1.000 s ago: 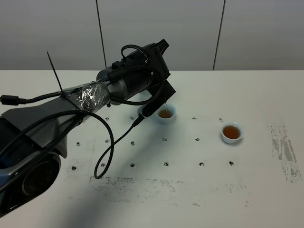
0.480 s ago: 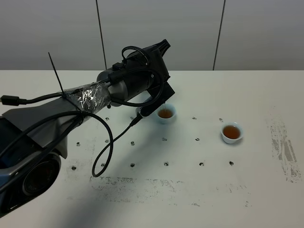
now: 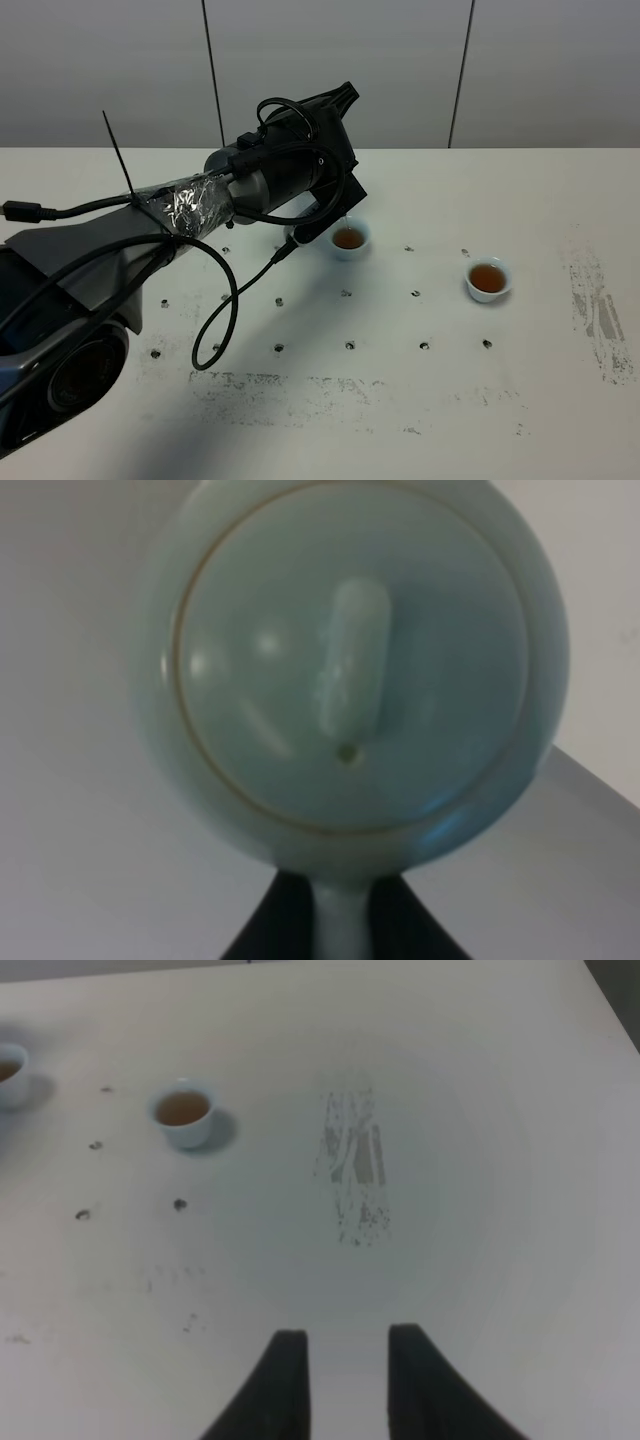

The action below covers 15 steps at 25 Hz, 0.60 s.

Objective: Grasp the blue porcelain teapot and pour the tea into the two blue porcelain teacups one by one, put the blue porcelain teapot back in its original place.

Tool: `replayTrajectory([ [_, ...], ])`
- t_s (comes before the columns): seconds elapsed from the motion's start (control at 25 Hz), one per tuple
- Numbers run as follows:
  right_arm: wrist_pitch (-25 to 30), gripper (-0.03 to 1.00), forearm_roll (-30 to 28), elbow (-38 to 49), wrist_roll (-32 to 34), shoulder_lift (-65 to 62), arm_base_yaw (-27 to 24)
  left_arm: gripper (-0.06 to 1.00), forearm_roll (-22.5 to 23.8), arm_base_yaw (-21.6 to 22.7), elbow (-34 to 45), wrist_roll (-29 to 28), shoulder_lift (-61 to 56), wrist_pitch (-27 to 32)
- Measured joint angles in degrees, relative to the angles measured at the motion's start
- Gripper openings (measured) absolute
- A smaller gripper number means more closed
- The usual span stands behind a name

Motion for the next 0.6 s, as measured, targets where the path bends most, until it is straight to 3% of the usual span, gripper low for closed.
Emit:
replayTrajectory([
  [0.6,0.0,0.21,0.0,0.0,0.0,0.0,0.0,0.12,0.3,-0.4,1.6,0.0,0.1,-0.5],
])
